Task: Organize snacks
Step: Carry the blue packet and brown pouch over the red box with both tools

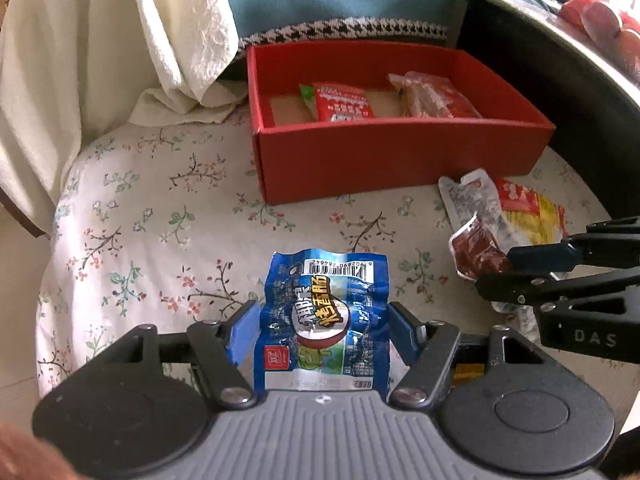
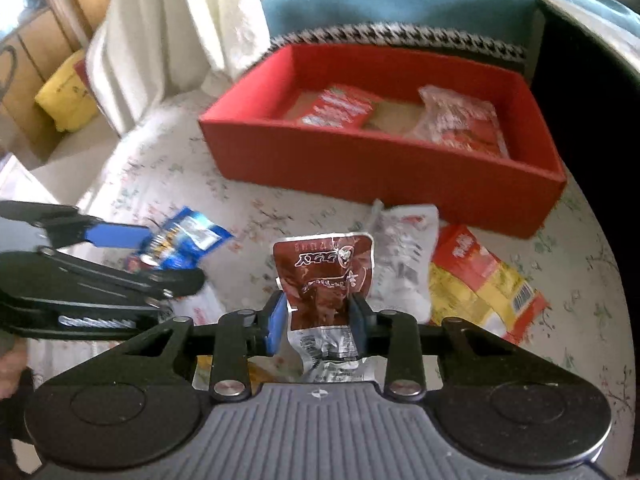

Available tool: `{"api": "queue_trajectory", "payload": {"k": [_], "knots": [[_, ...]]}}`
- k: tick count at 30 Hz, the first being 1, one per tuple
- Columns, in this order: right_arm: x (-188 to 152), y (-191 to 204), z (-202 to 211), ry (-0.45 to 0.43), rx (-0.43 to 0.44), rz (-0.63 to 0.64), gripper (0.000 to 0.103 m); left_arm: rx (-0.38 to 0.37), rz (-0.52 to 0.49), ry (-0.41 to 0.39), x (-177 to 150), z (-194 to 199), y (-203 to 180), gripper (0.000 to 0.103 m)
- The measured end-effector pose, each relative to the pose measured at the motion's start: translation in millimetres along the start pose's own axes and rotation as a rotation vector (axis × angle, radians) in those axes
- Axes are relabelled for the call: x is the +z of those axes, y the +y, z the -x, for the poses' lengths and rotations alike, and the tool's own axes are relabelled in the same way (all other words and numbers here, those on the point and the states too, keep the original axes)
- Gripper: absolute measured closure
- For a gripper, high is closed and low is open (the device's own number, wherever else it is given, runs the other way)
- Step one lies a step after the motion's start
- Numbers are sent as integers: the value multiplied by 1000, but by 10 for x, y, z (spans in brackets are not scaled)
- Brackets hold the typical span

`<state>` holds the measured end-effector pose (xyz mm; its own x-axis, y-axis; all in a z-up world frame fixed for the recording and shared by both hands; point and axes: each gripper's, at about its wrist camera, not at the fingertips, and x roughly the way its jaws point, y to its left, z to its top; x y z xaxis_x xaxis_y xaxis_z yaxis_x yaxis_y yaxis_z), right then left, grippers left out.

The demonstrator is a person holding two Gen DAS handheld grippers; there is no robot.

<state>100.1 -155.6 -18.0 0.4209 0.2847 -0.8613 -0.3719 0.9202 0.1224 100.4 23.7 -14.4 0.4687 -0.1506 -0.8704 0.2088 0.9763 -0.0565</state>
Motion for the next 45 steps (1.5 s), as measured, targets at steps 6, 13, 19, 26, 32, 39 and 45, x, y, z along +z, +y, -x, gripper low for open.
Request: {"api": "queue_trajectory", "payload": {"k": [6,13,19,26,32,39,45], "knots": [[1,76,-87,14,-26,49,53,-13,-12,26,0,-68,-12,41],[-68,105,-184,42,-60,102,43,-17,-9,41,29,-184,7,41],[-33,105,-105,22,-47,100,49,-53,24,30,85,-123,76,41],[112,-19,97,-57,2,20,49,-84,96,-50,201,69,217,42],[178,-62,141,-90,-5,7,49,-83,90,-76,253,87,166,42],[211,-119,162,-115,-11,-7,49,-82,67,-108,278,89,96,41],[275,-206,203,-145,-18,-32,49,-75,60,-137,319,106,72,41]]}}
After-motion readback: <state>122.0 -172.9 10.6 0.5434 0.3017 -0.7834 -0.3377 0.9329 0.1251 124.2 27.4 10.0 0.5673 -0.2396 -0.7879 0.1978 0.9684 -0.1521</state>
